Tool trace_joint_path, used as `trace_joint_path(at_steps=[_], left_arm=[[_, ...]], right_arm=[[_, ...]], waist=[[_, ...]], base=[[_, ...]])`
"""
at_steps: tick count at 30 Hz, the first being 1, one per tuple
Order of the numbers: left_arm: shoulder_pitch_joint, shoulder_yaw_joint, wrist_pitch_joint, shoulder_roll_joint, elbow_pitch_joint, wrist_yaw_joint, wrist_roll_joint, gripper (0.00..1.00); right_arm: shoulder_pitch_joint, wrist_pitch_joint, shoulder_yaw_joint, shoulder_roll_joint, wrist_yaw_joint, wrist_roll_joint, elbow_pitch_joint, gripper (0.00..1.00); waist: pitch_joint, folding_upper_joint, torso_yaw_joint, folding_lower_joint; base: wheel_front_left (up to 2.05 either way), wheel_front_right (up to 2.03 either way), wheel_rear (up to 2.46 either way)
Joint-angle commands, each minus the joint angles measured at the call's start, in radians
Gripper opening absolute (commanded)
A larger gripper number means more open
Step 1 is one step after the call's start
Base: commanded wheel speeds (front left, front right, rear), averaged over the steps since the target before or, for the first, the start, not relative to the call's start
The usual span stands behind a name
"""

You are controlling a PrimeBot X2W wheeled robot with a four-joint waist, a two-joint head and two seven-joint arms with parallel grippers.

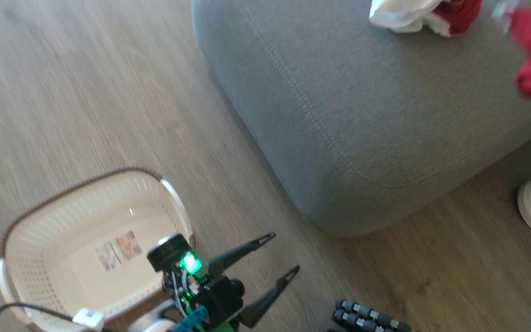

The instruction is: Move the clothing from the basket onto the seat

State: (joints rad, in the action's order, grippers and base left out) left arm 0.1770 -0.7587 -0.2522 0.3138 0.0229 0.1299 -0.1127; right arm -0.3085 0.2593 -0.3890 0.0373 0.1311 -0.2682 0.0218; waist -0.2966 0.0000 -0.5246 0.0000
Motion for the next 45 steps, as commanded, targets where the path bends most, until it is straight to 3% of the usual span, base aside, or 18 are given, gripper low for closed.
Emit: trace_joint_path(at_steps=[1,10,16,22,27,45], left_arm=[[0.057,0.015,-0.01,0.033,-0.045,0.001,0.008,1.0],[0.092,0.004,-0.01,0.195,-0.11,0.001,0.009,1.0],[0.109,0.017,-0.01,0.264,-0.154,0.001,0.012,1.0],[0.131,0.036,-0.01,0.266,-0.172,0.001,0.008,1.0],[0.142,0.046,-0.01,0.266,-0.178,0.001,0.004,1.0],[0.167,0.045,-0.01,0.26,-0.201,0.001,0.002,1.0]], right_arm=[[-0.082,0.002,0.004,0.013,0.0,-0.022,0.027,0.0],[-0.357,0.002,-0.017,0.013,0.0,0.045,-0.007,0.0],[-0.586,0.002,-0.08,0.029,0.0,0.101,-0.122,0.0],[-0.79,-0.021,-0.245,0.089,0.0,0.195,-0.347,0.0],[-0.9,-0.039,-0.376,0.118,0.0,0.245,-0.451,0.0],[-1.001,-0.079,-0.684,0.137,0.0,0.624,-0.736,0.0]], waist=[[-0.09,0.0,0.015,0.0],[-0.288,0.0,0.04,0.0],[-0.383,0.0,0.073,0.0],[-0.435,0.0,0.138,0.0],[-0.46,0.0,0.176,0.0],[-0.502,0.0,0.23,0.0]], base=[[0.0,0.0,0.0],[0.0,0.0,0.0],[0.0,0.0,0.0],[0.0,0.0,0.0],[0.0,0.0,0.0],[0.0,0.0,0.0]])
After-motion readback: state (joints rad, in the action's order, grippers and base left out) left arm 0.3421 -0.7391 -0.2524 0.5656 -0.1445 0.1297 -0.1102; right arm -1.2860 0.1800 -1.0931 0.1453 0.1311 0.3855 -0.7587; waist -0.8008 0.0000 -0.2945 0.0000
